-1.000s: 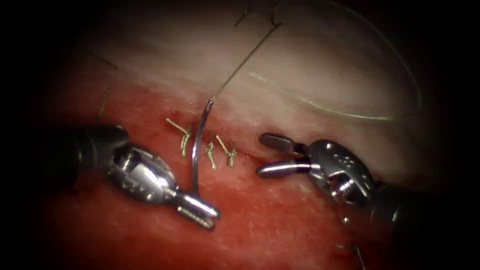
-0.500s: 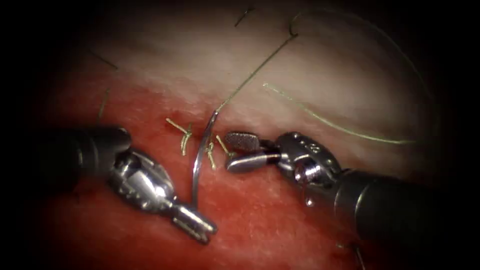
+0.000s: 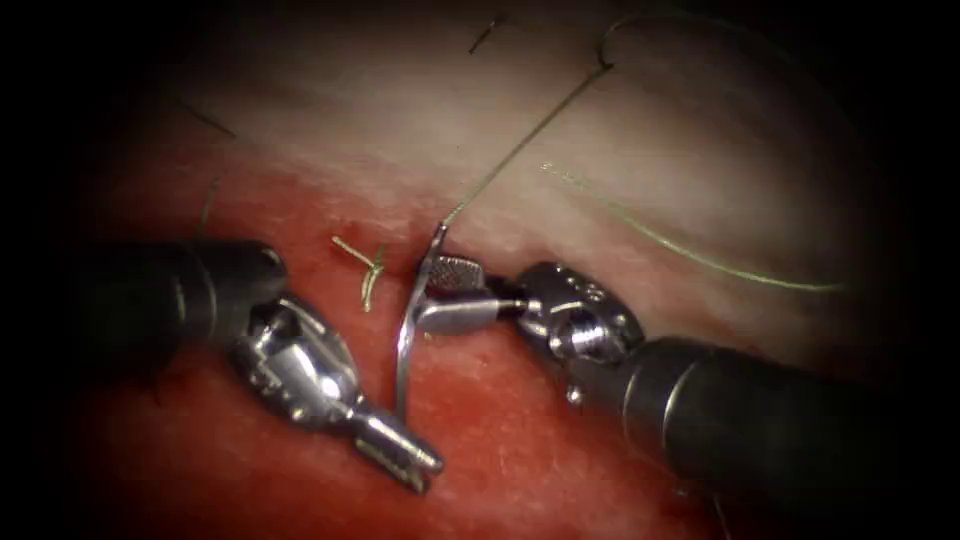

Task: Wound Closure

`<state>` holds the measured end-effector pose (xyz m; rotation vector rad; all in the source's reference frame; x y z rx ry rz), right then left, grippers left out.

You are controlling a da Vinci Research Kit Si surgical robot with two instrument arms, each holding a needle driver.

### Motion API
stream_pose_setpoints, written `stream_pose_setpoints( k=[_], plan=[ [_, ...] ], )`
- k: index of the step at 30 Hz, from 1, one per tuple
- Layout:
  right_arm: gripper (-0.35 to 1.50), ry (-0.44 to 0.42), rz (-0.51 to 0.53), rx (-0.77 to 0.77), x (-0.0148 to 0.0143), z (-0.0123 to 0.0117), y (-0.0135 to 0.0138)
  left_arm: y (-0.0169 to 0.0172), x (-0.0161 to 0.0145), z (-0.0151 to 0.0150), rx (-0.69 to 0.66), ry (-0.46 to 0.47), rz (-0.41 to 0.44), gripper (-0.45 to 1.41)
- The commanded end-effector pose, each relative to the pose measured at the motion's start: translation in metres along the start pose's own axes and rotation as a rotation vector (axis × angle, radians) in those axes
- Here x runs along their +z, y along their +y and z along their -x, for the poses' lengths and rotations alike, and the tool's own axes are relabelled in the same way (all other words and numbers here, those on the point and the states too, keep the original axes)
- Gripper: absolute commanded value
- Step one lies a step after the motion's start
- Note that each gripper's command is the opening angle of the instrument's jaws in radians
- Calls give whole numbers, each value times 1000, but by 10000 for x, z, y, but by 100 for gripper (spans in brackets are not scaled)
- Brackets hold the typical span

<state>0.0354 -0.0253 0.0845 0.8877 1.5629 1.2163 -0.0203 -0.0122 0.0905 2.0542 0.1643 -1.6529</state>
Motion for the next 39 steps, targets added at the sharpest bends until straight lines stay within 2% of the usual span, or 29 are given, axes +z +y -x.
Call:
stream_pose_setpoints(
  k=[1, 13, 33, 35, 36, 38, 39],
  plan=[
    [113, 10, -8, 8, 10, 2, 3, 0, 3, 6, 1, -3, -1, -45],
    [112, 14, -18, 37, 18, 10, -3, -1, 2, 8, 10, -21, -8, -45],
    [90, 20, -23, 66, 25, 9, -12, -1, 5, 10, 15, -34, -13, -45],
    [78, 20, -23, 66, 25, 8, -12, 0, 5, 10, 15, -33, -12, -45],
    [65, 21, -23, 67, 25, 8, -12, 0, 5, 10, 16, -33, -12, -45],
    [7, 7, -47, 72, 27, 10, -12, 0, 5, 9, 16, -35, -13, -45],
    [-35, -2, -63, 72, 27, 11, -12, 0, 6, 9, 16, -37, -14, -45]
  ],
)
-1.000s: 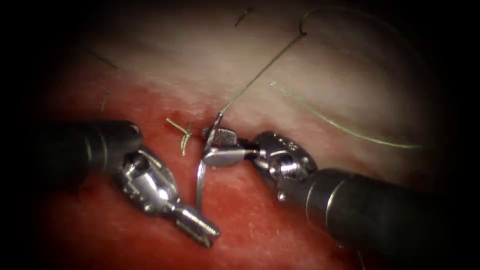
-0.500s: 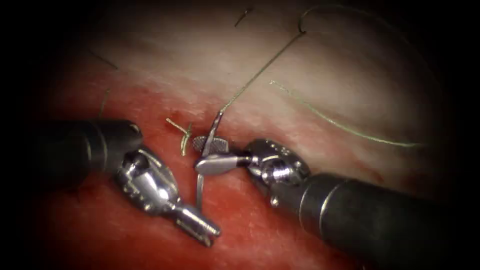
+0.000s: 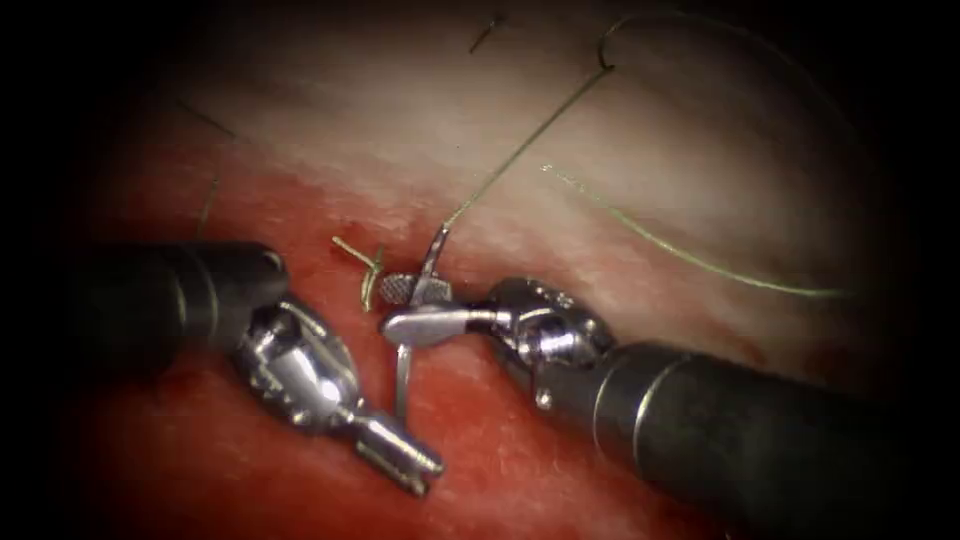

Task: Wound Closure

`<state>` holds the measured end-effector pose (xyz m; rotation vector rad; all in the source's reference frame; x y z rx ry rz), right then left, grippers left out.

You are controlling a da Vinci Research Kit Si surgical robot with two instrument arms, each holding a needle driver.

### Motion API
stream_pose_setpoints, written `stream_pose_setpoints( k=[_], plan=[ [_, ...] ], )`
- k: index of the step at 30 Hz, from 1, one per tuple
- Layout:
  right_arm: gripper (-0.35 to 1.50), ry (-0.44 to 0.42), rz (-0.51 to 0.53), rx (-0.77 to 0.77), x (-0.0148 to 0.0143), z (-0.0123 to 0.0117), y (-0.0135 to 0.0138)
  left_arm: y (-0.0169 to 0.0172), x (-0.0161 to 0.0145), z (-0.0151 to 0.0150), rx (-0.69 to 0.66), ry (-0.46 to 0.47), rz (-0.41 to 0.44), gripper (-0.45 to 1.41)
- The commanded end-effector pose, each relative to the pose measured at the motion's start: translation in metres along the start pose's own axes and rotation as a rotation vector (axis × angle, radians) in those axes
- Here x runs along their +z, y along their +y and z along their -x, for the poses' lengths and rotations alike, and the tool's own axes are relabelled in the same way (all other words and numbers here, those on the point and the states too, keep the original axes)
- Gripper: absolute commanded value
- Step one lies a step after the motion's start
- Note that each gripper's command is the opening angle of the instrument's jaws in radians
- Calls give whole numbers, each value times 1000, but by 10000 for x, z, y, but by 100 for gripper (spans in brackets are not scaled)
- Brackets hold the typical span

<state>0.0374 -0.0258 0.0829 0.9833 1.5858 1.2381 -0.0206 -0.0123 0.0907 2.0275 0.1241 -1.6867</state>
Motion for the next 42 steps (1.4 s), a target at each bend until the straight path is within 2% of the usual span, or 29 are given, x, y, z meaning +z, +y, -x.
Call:
stream_pose_setpoints(
  k=[1, 5, 6, 7, 11, 12, 14, 20, 22, 24, 27, 28, 29, 30, 32, 35, 39, 42],
  plan=[
    [-35, -23, -19, -1, 9, 4, 5, 0, 4, 6, 1, 1, 0, -45],
    [-35, -45, 1, -4, 7, 5, 4, -1, 4, 4, 0, -8, -5, -45],
    [-35, -46, 0, -4, 6, 4, 4, -4, 1, 4, -18, -35, -23, 10],
    [-35, -48, 4, -3, 2, 2, 4, -8, -2, 4, -126, -60, -54, 56],
    [-35, -28, 15, -56, -11, -9, 4, -9, -7, 0, -306, -143, -123, 96],
    [-35, -28, 15, -56, -11, -9, 4, -9, -7, 0, -306, -143, -123, 96],
    [-35, 10, 29, -106, -23, -22, 7, -8, -6, -2, -385, -170, -153, 119],
    [-35, 49, 72, -210, -42, -38, 5, -9, -6, -4, -442, -226, -204, 116],
    [-35, 79, 133, -358, -65, -60, -2, -9, -8, -1, -499, -273, -250, 87],
    [-35, 91, 172, -461, -78, -73, -7, -12, -10, 3, -608, -310, -315, 81],
    [-35, 94, 220, -605, -99, -91, -13, -19, -12, 20, -640, -401, -400, 37],
    [-35, 95, 228, -641, -103, -95, -14, -22, -12, 27, -649, -424, -421, 32],
    [-35, 91, 237, -682, -109, -101, -12, -25, -12, 38, -658, -455, -450, 17],
    [-35, 91, 237, -682, -109, -101, -12, -25, -12, 38, -658, -455, -450, 17],
    [-35, 97, 237, -775, -115, -110, -3, -28, -8, 61, -681, -521, -466, 8],
    [-35, 111, 222, -852, -114, -111, 6, -25, -4, 80, -701, -570, -466, 7],
    [-35, 112, 227, -945, -101, -109, 17, -14, 0, 112, -739, -650, -450, 3],
    [-35, 69, 250, -1040, -85, -106, 20, -6, 6, 131, -753, -697, -438, 3]
  ],
)
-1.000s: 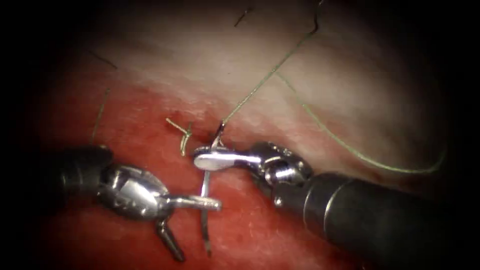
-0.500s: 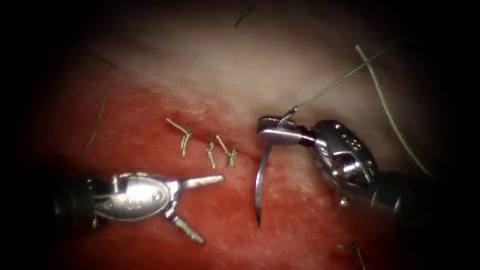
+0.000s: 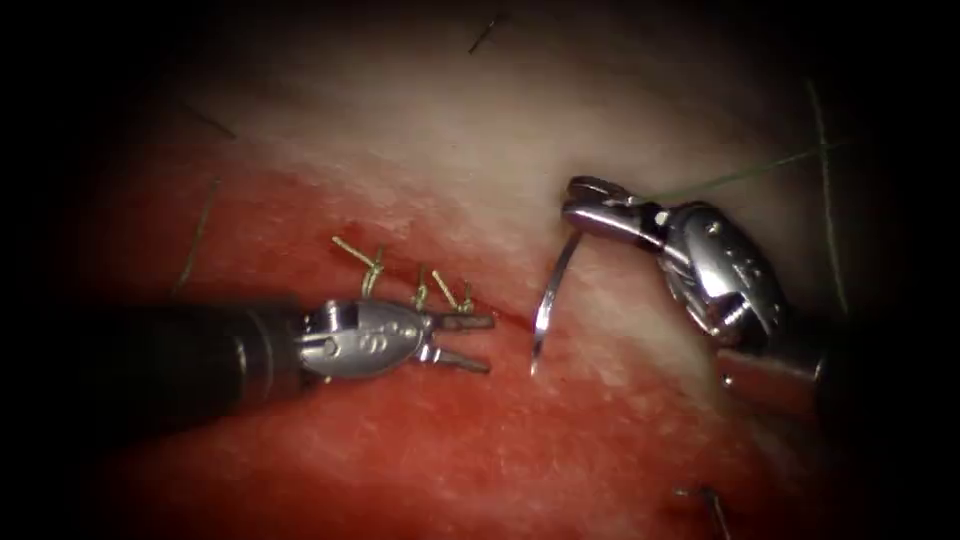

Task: Wound Closure

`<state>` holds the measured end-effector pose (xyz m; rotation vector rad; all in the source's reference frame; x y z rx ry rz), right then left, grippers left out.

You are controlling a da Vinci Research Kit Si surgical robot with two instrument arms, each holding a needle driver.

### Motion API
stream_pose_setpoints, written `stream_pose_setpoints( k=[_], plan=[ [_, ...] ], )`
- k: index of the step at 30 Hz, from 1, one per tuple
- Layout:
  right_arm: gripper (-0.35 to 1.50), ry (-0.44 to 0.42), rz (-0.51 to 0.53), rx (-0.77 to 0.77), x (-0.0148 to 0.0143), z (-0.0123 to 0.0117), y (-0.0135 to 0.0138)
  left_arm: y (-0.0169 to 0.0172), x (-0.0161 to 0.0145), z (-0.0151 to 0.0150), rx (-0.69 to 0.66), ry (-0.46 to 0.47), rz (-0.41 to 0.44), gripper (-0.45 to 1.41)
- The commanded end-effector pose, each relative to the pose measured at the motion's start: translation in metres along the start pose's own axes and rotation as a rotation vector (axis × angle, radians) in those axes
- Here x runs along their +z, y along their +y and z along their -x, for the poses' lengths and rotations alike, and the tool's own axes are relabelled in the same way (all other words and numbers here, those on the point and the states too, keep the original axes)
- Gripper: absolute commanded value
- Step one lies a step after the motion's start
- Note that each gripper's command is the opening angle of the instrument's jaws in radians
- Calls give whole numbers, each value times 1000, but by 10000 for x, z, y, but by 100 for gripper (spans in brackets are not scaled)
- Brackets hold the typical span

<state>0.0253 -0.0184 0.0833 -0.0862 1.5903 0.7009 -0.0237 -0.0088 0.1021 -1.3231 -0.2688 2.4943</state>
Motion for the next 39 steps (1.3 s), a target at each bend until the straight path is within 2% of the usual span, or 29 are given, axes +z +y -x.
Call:
stream_pose_setpoints(
  k=[1, 9, 11, 17, 22, 30, 39],
  plan=[
    [-35, -9, -7, -104, 17, 8, 2, 0, 15, 6, -1, -14, -3, 3],
    [-35, -34, -7, -298, 31, 25, 7, -2, 31, 18, -4, -96, -7, 3],
    [-35, -35, -5, -315, 32, 31, 9, 0, 33, 22, -2, -114, -8, 8],
    [-35, -34, 3, -348, 35, 57, 14, 8, 35, 39, -14, -175, 9, 3],
    [-35, -40, 1, -378, 38, 69, 13, 11, 34, 48, -16, -203, 20, 5],
    [-35, -34, -11, -472, 41, 81, 8, 11, 43, 68, -36, -220, 28, 12],
    [-35, -8, -14, -533, 41, 88, 0, 9, 39, 72, -33, -217, 35, 17]
  ],
)
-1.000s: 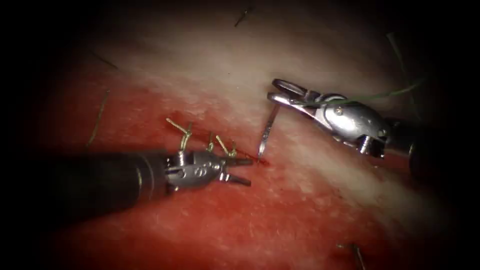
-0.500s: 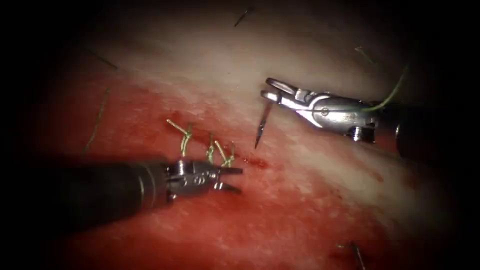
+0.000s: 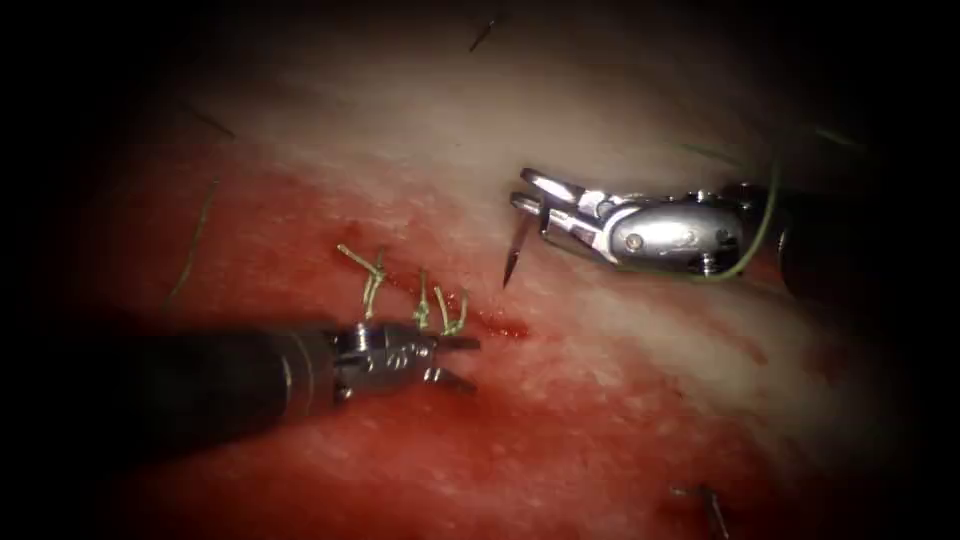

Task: Wound Closure

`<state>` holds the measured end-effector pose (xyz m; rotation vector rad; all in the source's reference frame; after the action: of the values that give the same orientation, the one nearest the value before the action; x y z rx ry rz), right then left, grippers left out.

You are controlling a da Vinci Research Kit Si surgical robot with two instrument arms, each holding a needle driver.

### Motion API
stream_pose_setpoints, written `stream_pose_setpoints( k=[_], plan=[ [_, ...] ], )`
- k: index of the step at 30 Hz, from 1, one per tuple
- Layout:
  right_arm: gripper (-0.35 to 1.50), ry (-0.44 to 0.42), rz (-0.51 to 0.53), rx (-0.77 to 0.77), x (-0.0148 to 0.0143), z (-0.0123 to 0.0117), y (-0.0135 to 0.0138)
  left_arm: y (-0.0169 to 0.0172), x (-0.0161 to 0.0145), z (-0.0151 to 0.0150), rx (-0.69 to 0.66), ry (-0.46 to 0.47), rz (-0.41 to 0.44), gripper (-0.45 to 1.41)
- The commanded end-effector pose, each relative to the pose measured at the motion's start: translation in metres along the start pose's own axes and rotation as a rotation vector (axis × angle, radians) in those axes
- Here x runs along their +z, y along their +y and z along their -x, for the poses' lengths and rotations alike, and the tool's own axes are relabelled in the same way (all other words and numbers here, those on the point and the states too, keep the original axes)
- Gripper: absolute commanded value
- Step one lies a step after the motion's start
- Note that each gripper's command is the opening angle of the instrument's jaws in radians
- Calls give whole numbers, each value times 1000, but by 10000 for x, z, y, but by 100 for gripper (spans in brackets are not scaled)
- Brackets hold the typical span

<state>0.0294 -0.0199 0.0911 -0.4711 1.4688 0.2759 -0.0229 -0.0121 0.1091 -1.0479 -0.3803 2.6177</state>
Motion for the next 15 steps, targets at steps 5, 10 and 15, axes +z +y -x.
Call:
stream_pose_setpoints(
  k=[5, 10, 15],
  plan=[
    [-35, 15, 2, -63, 10, 3, -2, 1, 4, -1, 0, 2, 3, 18],
    [-35, 19, 2, -106, 9, 4, -5, 2, 3, -1, -1, 2, 4, 22],
    [-35, 18, -5, -139, 8, 5, -9, 2, -2, -5, -4, 5, 11, 24]
  ],
)
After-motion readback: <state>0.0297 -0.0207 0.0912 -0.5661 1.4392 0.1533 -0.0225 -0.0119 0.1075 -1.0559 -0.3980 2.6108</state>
